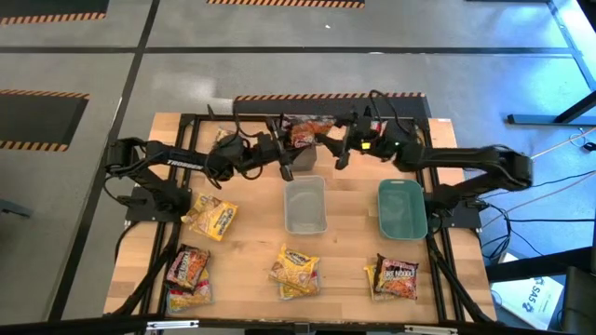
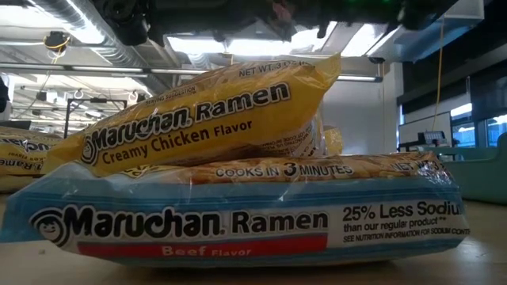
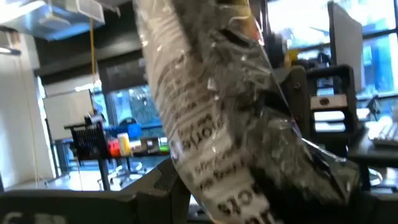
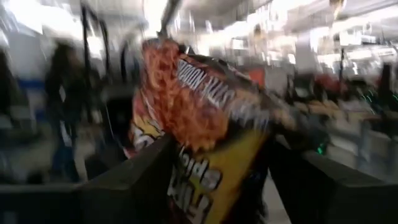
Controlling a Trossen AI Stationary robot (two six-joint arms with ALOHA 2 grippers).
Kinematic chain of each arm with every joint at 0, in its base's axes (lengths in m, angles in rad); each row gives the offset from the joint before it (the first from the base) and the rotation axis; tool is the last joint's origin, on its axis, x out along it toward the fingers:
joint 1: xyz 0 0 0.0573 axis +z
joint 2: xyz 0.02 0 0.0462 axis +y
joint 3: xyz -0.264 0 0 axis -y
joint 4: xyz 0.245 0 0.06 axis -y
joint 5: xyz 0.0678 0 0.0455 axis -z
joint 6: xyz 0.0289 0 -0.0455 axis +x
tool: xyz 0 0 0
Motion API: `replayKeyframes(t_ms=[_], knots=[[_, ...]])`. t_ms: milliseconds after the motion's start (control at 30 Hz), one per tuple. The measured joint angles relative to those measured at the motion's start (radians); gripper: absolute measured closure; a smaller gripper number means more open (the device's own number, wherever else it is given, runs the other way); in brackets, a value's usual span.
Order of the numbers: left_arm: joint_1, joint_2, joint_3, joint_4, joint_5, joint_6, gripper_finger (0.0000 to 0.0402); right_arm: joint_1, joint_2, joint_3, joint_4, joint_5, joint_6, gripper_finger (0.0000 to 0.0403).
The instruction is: Sort Maruchan noodles
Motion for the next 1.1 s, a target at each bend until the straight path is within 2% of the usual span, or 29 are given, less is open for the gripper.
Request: replayKeyframes(t_ms=[233, 367, 500, 600, 800, 900, 1100], knots=[[0.001, -0.016, 0.001, -0.171, -0.012, 0.001, 0.0284, 0.002, -0.276, -0.002, -0.504, 0.119, -0.138, 0.0144], [0.000, -0.034, 0.001, -0.254, -0.011, 0.001, 0.0285, 0.001, -0.371, -0.002, -0.680, 0.151, -0.146, 0.0144], [0.001, -0.066, 0.012, -0.386, -0.021, 0.003, 0.0286, 0.001, -0.398, -0.002, -0.793, 0.151, -0.127, 0.0144], [0.001, -0.098, 0.080, -0.668, -0.020, 0.019, 0.0286, 0.001, -0.393, -0.002, -0.848, 0.151, -0.121, 0.0144], [0.026, -0.091, 0.355, -1.295, -0.054, 0.002, 0.0286, 0.000, -0.346, -0.001, -0.864, 0.146, -0.116, 0.0143], [0.036, -0.082, 0.449, -1.492, -0.056, -0.016, 0.0286, 0.002, -0.312, -0.001, -0.834, 0.115, -0.124, 0.0143], [0.048, -0.063, 0.570, -1.711, -0.041, -0.060, 0.0286, 0.002, -0.222, -0.001, -0.709, -0.066, -0.170, 0.0143]])
